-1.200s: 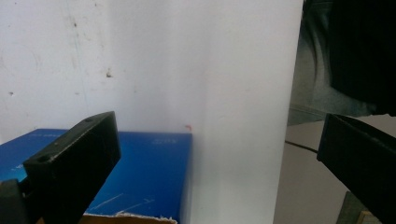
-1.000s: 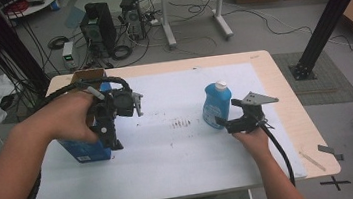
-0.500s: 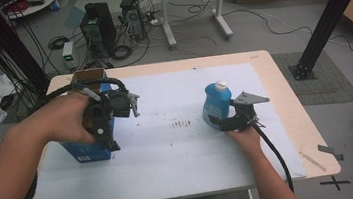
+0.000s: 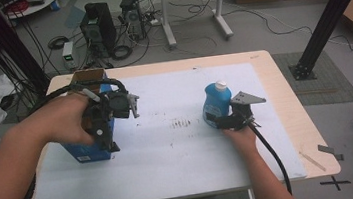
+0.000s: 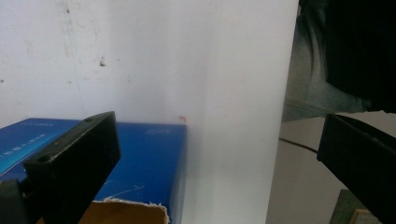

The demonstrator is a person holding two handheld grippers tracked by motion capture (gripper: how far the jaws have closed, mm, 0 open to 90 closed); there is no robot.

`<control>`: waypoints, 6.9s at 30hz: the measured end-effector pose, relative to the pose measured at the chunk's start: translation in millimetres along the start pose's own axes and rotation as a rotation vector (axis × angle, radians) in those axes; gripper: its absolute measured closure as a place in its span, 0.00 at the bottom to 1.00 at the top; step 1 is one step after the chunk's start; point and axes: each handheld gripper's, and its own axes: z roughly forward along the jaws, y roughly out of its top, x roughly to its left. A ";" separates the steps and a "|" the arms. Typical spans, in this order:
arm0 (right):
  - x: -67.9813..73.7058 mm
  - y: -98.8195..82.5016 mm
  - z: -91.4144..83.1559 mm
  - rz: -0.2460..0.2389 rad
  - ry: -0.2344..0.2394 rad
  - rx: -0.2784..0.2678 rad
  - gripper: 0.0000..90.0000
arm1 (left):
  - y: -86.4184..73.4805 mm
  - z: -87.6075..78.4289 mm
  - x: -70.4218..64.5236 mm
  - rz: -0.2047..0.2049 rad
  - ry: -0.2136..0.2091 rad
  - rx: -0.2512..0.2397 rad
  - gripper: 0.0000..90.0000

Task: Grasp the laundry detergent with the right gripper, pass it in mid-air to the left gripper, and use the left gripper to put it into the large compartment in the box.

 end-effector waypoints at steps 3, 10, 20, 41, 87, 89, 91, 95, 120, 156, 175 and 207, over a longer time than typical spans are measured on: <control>0.7 0.5 0.6 -0.005 -0.011 -0.005 0.07 | 1.2 0.3 0.0 -0.003 0.000 -0.004 0.00; 0.7 1.4 -0.2 -0.005 -0.022 -0.017 0.15 | 3.1 2.6 1.5 0.003 -0.001 0.003 0.00; 2.2 1.1 0.0 -0.017 -0.016 -0.019 0.19 | 5.1 3.0 1.2 0.005 -0.001 0.006 0.00; 2.2 1.3 -1.1 -0.028 -0.017 -0.028 0.33 | 5.6 4.3 2.0 0.002 -0.003 0.004 0.00; 31.8 49.2 -48.5 -0.182 0.199 -0.027 0.51 | 28.6 -0.5 0.5 0.045 0.004 0.004 0.00; 39.4 52.0 -52.4 -0.209 0.232 -0.018 0.51 | 32.3 -1.5 0.3 0.050 0.006 0.007 0.00; 45.1 53.2 -54.6 -0.226 0.267 -0.013 0.51 | 34.8 -2.3 0.1 0.054 0.005 0.006 0.00; 57.9 52.0 -54.3 -0.270 0.351 0.012 0.51 | 40.5 -3.4 -0.8 0.065 0.005 0.009 0.00; 153.8 33.7 17.2 -0.355 0.660 0.028 0.51 | 60.1 12.7 -3.9 0.080 -0.036 0.004 0.00; 188.2 45.5 48.7 -0.339 0.704 -0.004 0.51 | 55.8 26.4 -13.9 0.076 -0.008 -0.011 0.08; 188.8 47.4 46.9 -0.340 0.705 -0.024 0.51 | 57.0 22.7 -17.5 0.102 0.005 -0.007 0.23; 189.0 46.6 49.7 -0.332 0.709 -0.020 0.51 | 56.9 24.8 -17.4 0.094 0.007 0.006 0.37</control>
